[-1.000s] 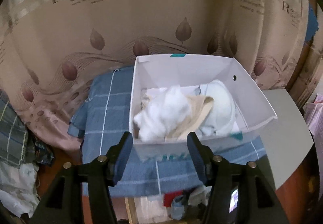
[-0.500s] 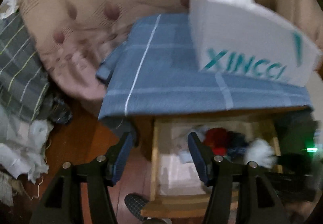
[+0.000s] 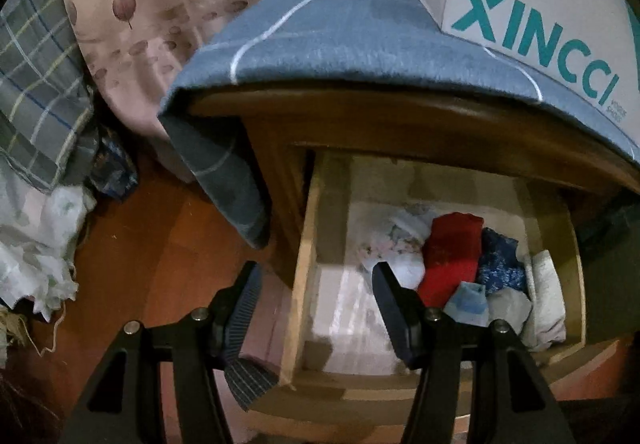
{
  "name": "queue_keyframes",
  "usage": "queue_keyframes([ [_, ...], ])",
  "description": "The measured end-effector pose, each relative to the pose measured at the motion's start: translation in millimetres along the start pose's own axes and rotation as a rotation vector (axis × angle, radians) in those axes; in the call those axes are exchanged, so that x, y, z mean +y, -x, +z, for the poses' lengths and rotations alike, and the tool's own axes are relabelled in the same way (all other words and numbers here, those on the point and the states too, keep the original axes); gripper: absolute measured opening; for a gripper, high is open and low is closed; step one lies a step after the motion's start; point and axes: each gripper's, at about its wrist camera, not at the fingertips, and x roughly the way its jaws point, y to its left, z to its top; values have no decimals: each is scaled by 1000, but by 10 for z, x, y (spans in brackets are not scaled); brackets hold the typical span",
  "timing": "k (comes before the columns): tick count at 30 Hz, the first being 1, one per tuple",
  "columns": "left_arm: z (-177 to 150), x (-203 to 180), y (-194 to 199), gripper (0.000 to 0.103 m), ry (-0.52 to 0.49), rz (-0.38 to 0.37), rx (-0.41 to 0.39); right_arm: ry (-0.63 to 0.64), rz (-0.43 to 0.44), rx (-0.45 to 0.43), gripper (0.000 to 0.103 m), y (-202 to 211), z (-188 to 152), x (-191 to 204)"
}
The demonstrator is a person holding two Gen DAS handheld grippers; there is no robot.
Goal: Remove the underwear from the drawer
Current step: 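Lift the white garment toward the shoe box with the right tool while the left returns to the drawer, then lower the white garment into the shoe box and open the right tool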
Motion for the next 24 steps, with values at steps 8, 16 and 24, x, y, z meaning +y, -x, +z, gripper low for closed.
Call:
queue_keyframes([
  [8, 18, 24, 56, 59, 7, 3, -28, 32, -64, -160, 49, 745, 669, 29],
  [16, 22, 146, -30, 59, 53, -7, 14, -24, -174, -177, 49, 657, 1469, -330],
  [24, 29, 175, -60, 59, 60, -16, 30, 2, -254, -39, 50, 85, 1722, -572],
])
